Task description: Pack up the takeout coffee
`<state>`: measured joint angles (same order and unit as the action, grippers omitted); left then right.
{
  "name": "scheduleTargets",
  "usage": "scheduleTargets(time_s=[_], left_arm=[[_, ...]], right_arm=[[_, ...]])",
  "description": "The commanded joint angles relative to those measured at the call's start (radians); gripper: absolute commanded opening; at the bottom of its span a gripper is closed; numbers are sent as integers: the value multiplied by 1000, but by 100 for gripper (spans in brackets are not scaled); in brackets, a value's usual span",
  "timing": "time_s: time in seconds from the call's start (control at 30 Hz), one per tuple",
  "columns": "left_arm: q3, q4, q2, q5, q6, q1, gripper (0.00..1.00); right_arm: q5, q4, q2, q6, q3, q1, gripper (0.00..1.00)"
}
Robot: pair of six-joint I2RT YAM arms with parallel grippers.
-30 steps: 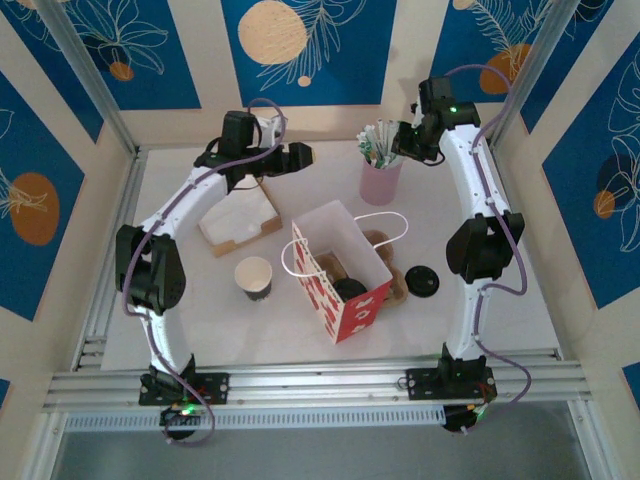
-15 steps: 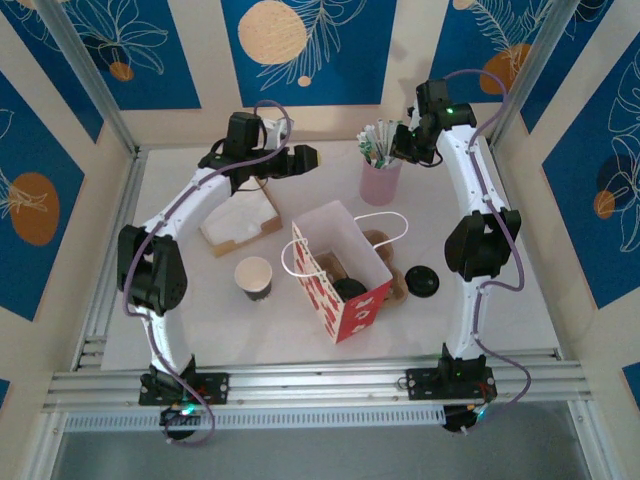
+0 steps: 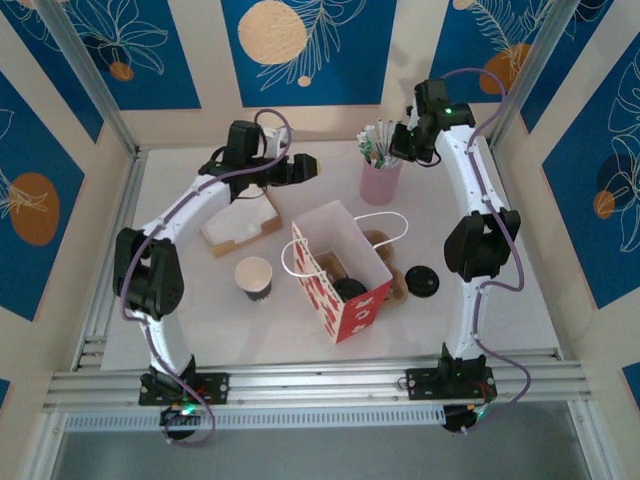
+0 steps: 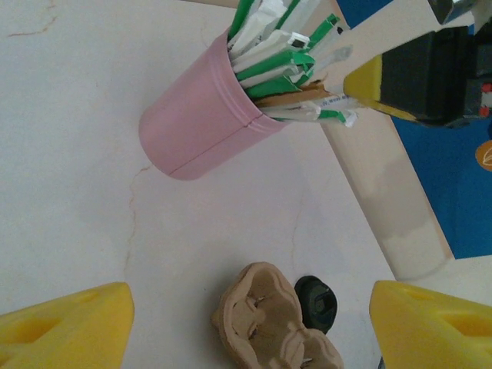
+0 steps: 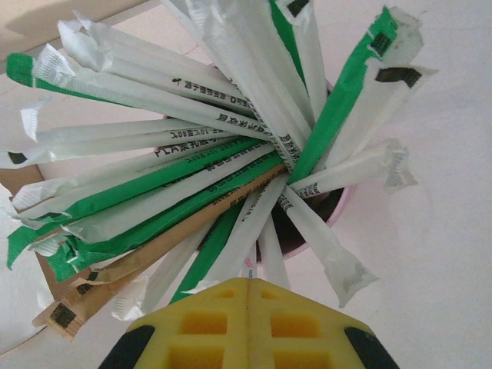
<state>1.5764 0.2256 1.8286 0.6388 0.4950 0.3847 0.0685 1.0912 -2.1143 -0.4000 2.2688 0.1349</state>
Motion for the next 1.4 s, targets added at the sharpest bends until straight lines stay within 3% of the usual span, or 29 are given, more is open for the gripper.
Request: scheduleTargets(time_s=[0.0, 0.4, 0.87, 1.37], left_arm=[[-30, -77, -91, 3, -19, 11, 82], [-117, -107, -245, -63, -52, 40, 100], [-201, -45, -515, -171, -82, 111, 100], [-352, 84, -843, -251, -24, 179, 100]], right_arm=[[24, -28, 85, 10, 12, 12, 6], [74, -74, 265, 21, -55, 19, 5], [61, -90, 557, 28, -143, 43, 5], [-217, -3, 860, -23, -204, 57, 5]])
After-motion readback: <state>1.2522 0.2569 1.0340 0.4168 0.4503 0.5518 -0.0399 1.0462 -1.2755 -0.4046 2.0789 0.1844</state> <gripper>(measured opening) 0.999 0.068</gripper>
